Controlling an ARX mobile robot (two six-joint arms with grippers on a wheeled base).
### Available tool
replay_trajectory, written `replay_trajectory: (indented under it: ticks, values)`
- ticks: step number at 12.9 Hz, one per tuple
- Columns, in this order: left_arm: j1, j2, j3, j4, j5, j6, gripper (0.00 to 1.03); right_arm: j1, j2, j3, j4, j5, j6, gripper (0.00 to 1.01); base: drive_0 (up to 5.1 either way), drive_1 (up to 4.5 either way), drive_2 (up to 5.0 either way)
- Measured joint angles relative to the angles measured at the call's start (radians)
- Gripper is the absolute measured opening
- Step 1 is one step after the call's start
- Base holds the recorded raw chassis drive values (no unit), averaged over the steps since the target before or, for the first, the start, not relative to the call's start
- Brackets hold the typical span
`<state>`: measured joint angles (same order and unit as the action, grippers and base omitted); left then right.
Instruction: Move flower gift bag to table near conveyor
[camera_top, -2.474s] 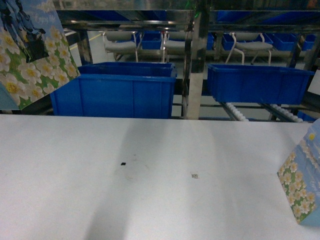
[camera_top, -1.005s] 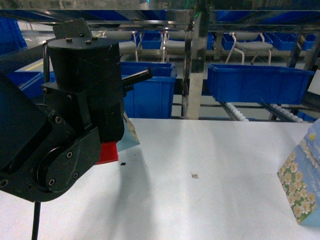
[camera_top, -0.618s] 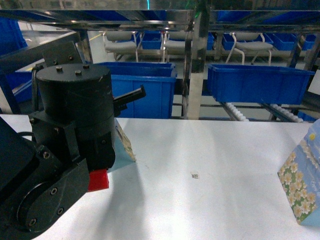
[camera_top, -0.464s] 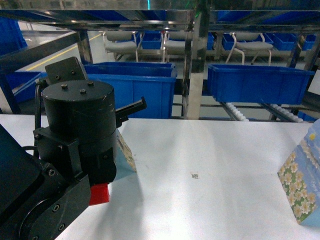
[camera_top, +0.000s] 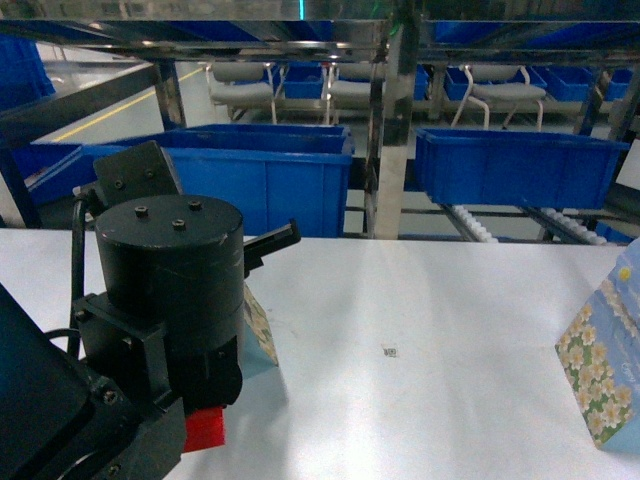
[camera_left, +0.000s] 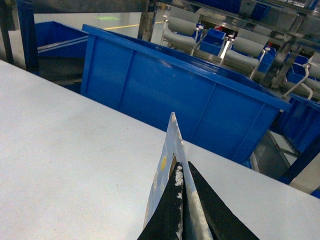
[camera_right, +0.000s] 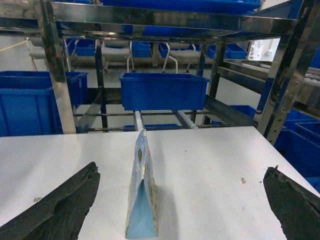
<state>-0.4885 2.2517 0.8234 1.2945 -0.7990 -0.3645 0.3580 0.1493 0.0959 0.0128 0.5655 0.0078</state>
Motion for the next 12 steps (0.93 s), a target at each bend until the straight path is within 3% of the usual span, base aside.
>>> replay_trajectory:
  ticks: [1,3,5,8,10,12]
  values:
    - [-0.018,0.009,0.000,0.006,-0.002,0.022,0.02,0.000,0.000,0.000,0.000,0.000,0.000,0.98,0.0,0.00,0.0]
    - [-0.065,0.016,-0.015,-0.003,-0.006,0.105,0.06,0.000,0.000,0.000,0.000,0.000,0.000,0.98,0.0,0.00,0.0]
    - [-0.086,0.020,-0.039,-0.008,-0.005,0.139,0.30,0.000,0.000,0.000,0.000,0.000,0.000,0.98,0.0,0.00,0.0]
    - [-0.090,0.011,-0.093,-0.009,-0.013,0.144,0.70,0.000,0.000,0.000,0.000,0.000,0.000,0.98,0.0,0.00,0.0]
    - [-0.063,-0.081,-0.126,-0.011,-0.007,0.145,0.99,0.000,0.000,0.000,0.000,0.000,0.000,0.98,0.0,0.00,0.0]
    - [-0.014,-0.217,-0.143,-0.008,0.051,0.164,0.98,0.000,0.000,0.000,0.000,0.000,0.000,0.98,0.0,0.00,0.0]
